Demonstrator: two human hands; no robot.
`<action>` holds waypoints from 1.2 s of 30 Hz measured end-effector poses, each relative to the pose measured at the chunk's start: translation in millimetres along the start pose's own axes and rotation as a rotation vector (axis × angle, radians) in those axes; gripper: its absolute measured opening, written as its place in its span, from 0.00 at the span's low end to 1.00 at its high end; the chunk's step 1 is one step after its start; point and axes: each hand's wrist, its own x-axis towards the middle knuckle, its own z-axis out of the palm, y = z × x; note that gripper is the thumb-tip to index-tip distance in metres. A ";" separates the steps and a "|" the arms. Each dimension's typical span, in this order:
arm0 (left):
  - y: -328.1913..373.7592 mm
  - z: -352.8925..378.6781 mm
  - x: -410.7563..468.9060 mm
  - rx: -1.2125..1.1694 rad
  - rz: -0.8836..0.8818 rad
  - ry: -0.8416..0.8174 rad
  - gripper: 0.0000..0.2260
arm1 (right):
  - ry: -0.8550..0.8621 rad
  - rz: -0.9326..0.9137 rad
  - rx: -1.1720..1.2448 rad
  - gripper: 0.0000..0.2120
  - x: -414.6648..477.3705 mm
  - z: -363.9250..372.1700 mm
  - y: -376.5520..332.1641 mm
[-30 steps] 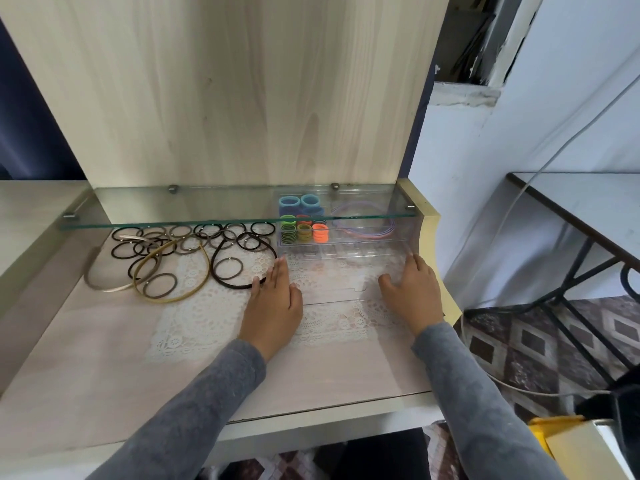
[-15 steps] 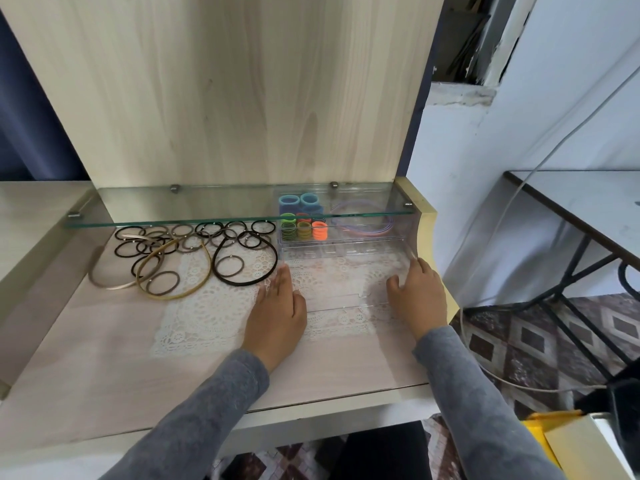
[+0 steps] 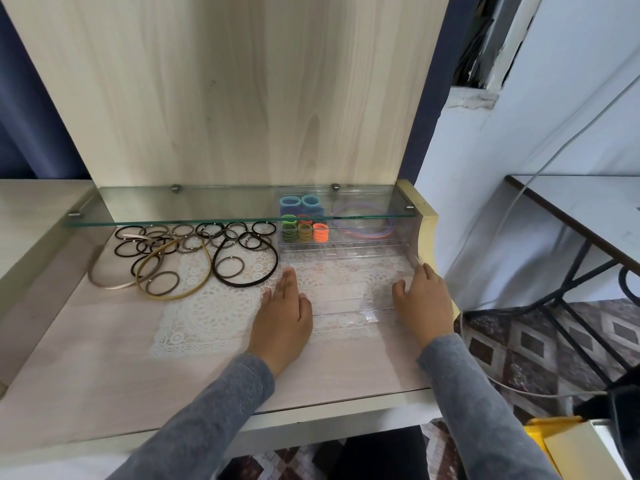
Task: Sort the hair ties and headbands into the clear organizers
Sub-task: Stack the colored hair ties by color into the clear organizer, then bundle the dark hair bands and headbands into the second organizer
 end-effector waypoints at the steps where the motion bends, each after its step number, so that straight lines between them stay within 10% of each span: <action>1: 0.5 1.0 0.5 -0.003 0.000 0.002 0.26 | -0.001 0.001 0.005 0.22 0.7 -0.4 1.0; 18: -20.3 -21.7 3.2 0.106 0.068 0.064 0.30 | 0.056 -0.039 -0.121 0.25 3.9 5.8 -8.3; 36: -103.8 -90.0 -7.7 0.431 -0.243 0.231 0.26 | 0.069 -0.648 0.260 0.06 -24.1 39.8 -169.3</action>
